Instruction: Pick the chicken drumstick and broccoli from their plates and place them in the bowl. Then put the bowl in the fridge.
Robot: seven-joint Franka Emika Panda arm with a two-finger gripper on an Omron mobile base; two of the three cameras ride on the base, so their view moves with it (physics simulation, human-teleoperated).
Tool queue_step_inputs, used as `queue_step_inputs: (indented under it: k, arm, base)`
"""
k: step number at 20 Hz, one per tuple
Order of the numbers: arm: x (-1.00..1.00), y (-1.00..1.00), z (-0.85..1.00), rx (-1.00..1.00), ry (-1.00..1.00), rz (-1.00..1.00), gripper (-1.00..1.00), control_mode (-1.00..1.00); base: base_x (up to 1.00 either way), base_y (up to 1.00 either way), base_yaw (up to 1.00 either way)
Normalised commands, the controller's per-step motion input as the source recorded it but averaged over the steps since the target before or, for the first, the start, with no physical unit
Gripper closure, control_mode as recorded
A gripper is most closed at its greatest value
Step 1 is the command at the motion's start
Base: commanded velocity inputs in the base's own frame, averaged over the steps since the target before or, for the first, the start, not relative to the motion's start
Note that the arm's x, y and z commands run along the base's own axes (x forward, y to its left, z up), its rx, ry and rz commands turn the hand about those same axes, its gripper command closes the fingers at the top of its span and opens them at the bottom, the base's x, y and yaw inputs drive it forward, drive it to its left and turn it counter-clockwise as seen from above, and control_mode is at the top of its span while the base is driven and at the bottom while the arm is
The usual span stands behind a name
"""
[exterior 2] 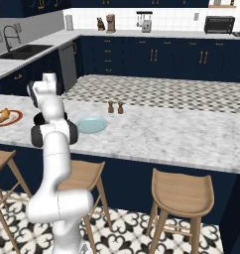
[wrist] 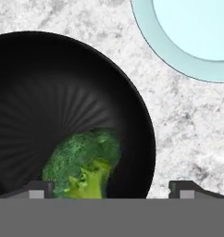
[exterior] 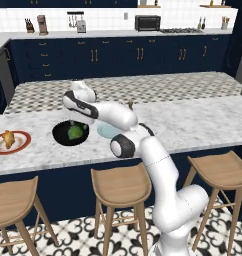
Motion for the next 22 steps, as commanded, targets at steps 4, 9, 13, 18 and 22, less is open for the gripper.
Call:
queue_step_inputs:
  k: [4,9,13,18,22]
  arm:
    - [-0.54,-0.63,0.61,0.0,-0.08,0.12,-1.0,-1.0]
    - [-0.99,-0.91,0.08,0.0,-0.12,0.27,-1.0,-1.0]
    - [-1.0,-1.0,0.0,0.04,-0.18,0.42,-1.0,-1.0]
    - [-1.0,-1.0,-0.05,0.19,-0.17,0.51,-1.0,-1.0]
    - [-1.0,-0.94,-0.05,0.34,-0.24,0.31,-1.0,-1.0]
  base:
    - [0.0,0.0,0.0]
    - [0.0,0.0,0.0]
    - [0.0,0.0,0.0]
    - [0.0,0.0,0.0]
    - [0.0,0.0,0.0]
